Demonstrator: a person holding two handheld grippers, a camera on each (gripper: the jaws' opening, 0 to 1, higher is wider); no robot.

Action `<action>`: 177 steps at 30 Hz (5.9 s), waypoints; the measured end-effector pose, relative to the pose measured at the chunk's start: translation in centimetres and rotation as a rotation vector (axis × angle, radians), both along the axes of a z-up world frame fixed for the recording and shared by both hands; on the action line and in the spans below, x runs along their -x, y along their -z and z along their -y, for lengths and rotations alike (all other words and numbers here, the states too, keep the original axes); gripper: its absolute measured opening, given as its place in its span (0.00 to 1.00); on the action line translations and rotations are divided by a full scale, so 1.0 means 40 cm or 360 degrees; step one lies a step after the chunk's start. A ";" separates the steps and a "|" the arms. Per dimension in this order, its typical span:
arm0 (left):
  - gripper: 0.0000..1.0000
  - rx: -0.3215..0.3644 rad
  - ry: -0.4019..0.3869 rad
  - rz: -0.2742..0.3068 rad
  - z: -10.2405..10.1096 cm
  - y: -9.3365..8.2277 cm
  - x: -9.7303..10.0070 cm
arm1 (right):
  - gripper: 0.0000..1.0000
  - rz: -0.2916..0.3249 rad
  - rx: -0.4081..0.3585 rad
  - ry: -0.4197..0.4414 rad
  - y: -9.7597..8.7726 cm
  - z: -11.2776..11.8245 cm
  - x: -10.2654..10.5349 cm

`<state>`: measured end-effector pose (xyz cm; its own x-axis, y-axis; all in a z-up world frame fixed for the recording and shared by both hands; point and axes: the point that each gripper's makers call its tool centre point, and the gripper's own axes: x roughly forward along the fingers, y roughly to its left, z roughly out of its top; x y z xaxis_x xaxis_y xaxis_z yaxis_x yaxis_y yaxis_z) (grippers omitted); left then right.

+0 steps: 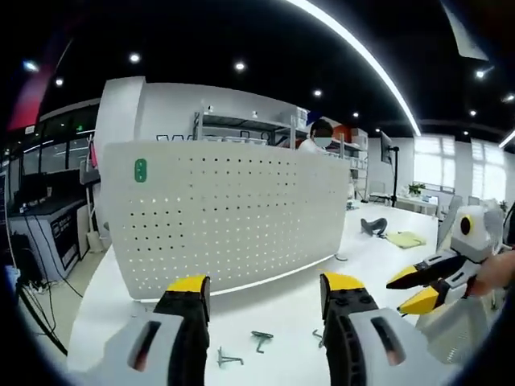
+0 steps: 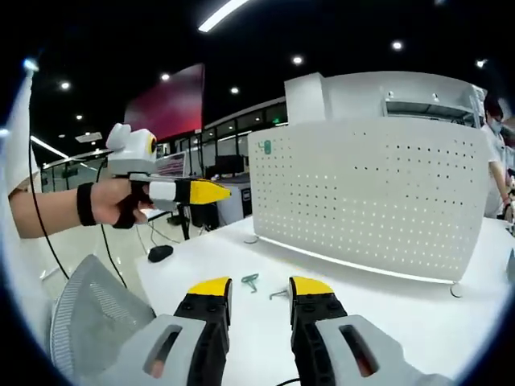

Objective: Insert the hook assembly into the mounting plate slot until the hook locks in place.

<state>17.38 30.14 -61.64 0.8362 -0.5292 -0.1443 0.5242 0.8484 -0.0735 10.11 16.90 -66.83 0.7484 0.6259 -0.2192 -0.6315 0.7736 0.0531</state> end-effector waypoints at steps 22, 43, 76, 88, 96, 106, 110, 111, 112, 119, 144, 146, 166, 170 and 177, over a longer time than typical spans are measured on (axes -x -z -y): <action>0.66 -0.0004 0.0161 -0.0051 0.075 0.065 0.035 | 0.33 -0.0211 0.0039 0.0124 0.102 0.052 -0.069; 0.66 0.0096 0.0493 -0.0137 0.183 0.100 0.014 | 0.35 -0.0366 0.0130 0.0300 0.161 0.089 -0.083; 0.67 0.0053 0.0198 -0.0064 0.060 0.053 0.078 | 0.38 -0.0531 0.0162 0.0196 0.277 0.029 -0.123; 0.70 -0.0014 0.0103 -0.0045 0.027 0.046 0.121 | 0.38 -0.0596 0.0190 0.0186 0.316 0.025 -0.129; 0.72 -0.0038 0.0069 -0.0042 0.010 0.043 0.158 | 0.39 -0.0638 0.0225 0.0163 0.337 0.018 -0.137; 0.72 -0.0041 -0.0010 -0.0046 -0.039 0.044 0.209 | 0.39 -0.0686 0.0262 0.0289 0.393 0.035 -0.141; 0.72 -0.0023 -0.0057 -0.0035 -0.058 0.046 0.215 | 0.34 -0.0745 0.0249 0.0311 0.407 0.028 -0.139; 0.72 0.0005 -0.0072 -0.0019 -0.061 0.043 0.215 | 0.34 -0.0760 0.0247 0.0315 0.411 0.027 -0.140; 0.72 0.0020 -0.0082 -0.0013 -0.062 0.043 0.215 | 0.35 -0.0766 0.0241 0.0312 0.413 0.024 -0.141; 0.71 0.0033 -0.0076 -0.0027 -0.061 0.054 0.208 | 0.35 -0.0810 0.0232 0.0312 0.427 0.015 -0.153; 0.69 0.0060 -0.0074 -0.0057 -0.077 0.070 0.178 | 0.12 -0.0910 0.0257 0.0351 0.455 0.015 -0.222; 0.69 0.0073 -0.0076 -0.0061 -0.078 0.071 0.177 | 0.10 -0.0939 0.0268 0.0324 0.459 0.014 -0.215; 0.68 0.0077 -0.0067 -0.0071 -0.081 0.069 0.170 | 0.09 -0.0862 0.0536 0.0299 0.470 0.024 -0.247; 0.68 0.0073 -0.0073 -0.0075 -0.084 0.072 0.172 | 0.06 -0.0862 0.0552 0.0299 0.472 0.027 -0.248; 0.68 0.0073 -0.0070 -0.0080 -0.078 0.076 0.173 | 0.02 -0.0840 0.0553 0.0290 0.470 0.035 -0.243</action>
<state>10.46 33.27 -64.69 0.8510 -0.4993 -0.1628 0.4814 0.8656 -0.1383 19.85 15.52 -85.64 0.5722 0.3258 -0.7526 -0.4462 0.8937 0.0476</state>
